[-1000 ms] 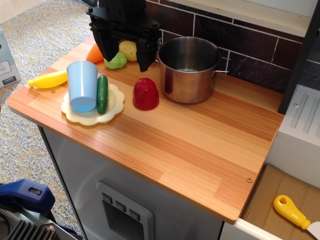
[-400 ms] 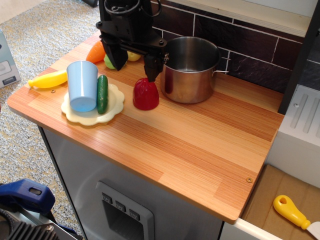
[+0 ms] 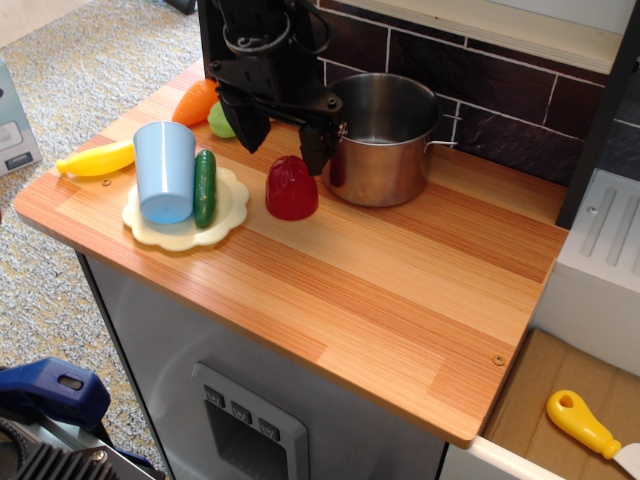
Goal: Put sweet potato in pot
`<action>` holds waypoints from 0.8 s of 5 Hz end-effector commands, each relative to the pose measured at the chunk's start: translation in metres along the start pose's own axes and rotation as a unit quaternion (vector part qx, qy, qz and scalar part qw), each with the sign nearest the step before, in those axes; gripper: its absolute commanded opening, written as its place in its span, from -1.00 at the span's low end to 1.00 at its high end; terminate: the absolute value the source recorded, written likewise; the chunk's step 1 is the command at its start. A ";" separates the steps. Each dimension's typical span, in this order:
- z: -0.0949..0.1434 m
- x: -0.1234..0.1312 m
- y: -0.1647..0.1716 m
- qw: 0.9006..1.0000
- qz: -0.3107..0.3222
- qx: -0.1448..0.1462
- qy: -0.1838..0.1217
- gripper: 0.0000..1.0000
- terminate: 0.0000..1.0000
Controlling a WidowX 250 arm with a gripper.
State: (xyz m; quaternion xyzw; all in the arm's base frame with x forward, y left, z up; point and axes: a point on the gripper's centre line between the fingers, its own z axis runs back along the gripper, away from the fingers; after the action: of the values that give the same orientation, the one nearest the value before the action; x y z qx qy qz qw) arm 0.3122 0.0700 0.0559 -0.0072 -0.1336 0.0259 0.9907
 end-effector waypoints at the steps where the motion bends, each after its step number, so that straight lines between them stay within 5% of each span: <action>1: -0.001 0.009 0.006 1.000 -0.005 -0.006 -0.015 1.00 -1.00; 4: -0.033 0.003 -0.002 0.999 0.010 -0.038 -0.009 1.00 -1.00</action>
State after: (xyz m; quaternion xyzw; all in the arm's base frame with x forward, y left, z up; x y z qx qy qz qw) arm 0.3194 0.0641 0.0162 -0.0539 -0.1284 0.0408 0.9894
